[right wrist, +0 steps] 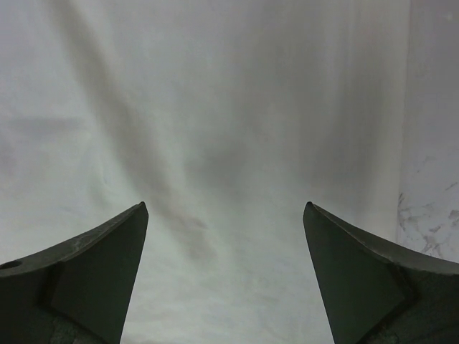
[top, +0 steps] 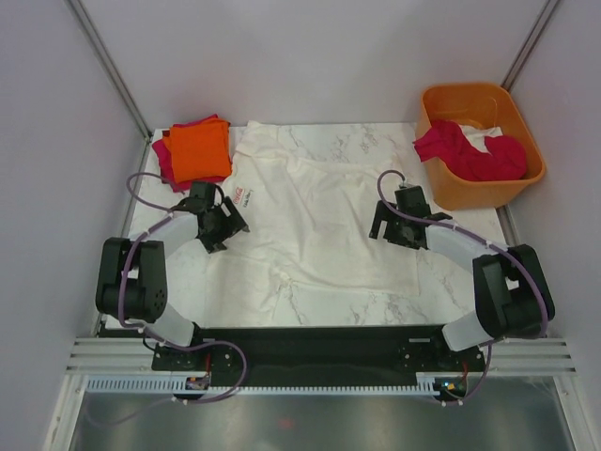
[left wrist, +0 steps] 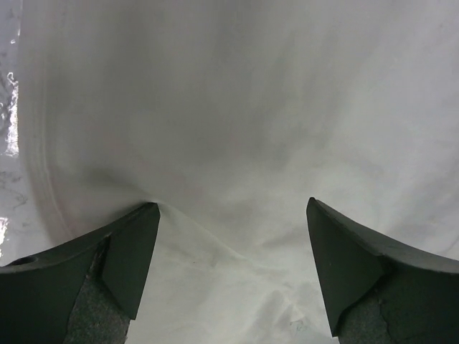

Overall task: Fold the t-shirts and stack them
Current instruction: Flatten the tshirt out

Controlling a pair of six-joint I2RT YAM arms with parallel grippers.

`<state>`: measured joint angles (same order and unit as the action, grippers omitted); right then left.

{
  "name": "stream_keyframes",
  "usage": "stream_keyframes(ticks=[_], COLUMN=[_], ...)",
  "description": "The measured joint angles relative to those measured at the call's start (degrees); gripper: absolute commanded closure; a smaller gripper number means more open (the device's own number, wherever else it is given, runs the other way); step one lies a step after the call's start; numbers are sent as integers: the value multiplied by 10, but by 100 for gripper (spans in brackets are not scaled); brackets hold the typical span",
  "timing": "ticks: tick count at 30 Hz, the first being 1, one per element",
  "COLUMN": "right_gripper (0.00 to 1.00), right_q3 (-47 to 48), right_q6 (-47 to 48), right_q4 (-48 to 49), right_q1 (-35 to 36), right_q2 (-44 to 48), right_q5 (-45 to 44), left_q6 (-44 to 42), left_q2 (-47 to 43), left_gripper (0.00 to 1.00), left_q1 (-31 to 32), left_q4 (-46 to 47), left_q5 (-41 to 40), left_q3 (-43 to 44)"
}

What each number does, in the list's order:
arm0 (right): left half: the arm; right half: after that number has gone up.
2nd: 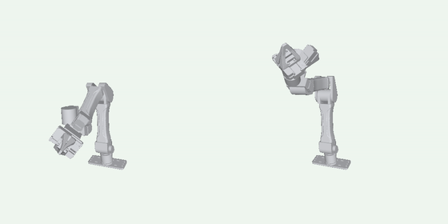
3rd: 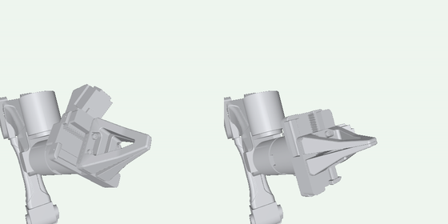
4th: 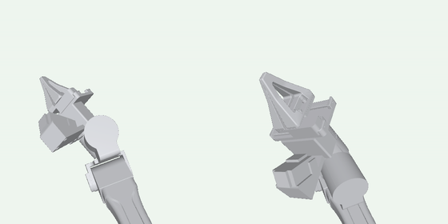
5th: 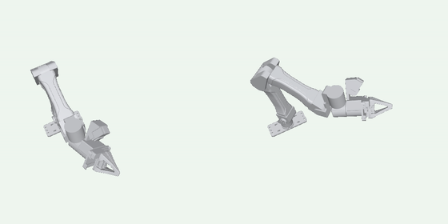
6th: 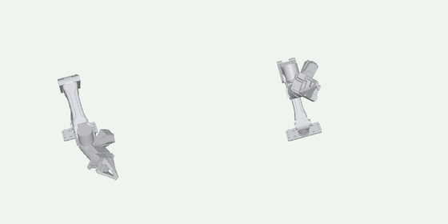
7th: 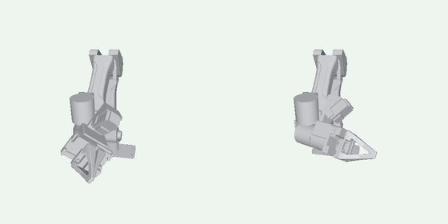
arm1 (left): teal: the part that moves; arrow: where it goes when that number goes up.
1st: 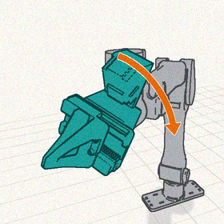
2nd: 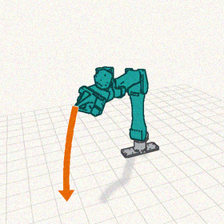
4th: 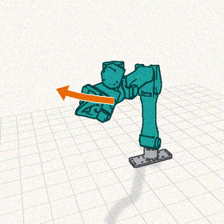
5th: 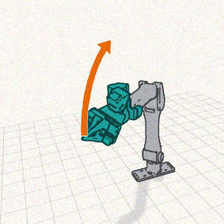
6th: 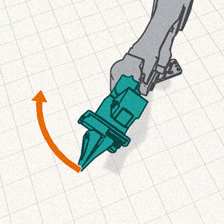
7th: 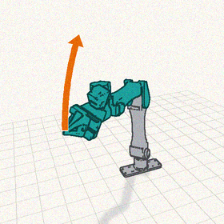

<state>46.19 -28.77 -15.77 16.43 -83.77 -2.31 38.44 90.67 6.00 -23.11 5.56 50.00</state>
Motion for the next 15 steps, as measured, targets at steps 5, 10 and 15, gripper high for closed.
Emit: stream_keyframes(ticks=[5, 10, 15], right_gripper=[2, 2, 2], right_q3=[-13, -11, -37], right_q6=[-10, -22, -31], right_q4=[52, 92, 108], right_q1=[-38, -79, -91], right_q2=[-46, -63, -41], right_q5=[31, 52, 36], left_q6=[39, 69, 77], left_q2=[-26, -133, -249], left_gripper=[7, 7, 7], left_q1=[1, 2, 3], left_q4=[65, 105, 88], left_q5=[-6, -10, -11], left_q3=[-41, -149, -224])
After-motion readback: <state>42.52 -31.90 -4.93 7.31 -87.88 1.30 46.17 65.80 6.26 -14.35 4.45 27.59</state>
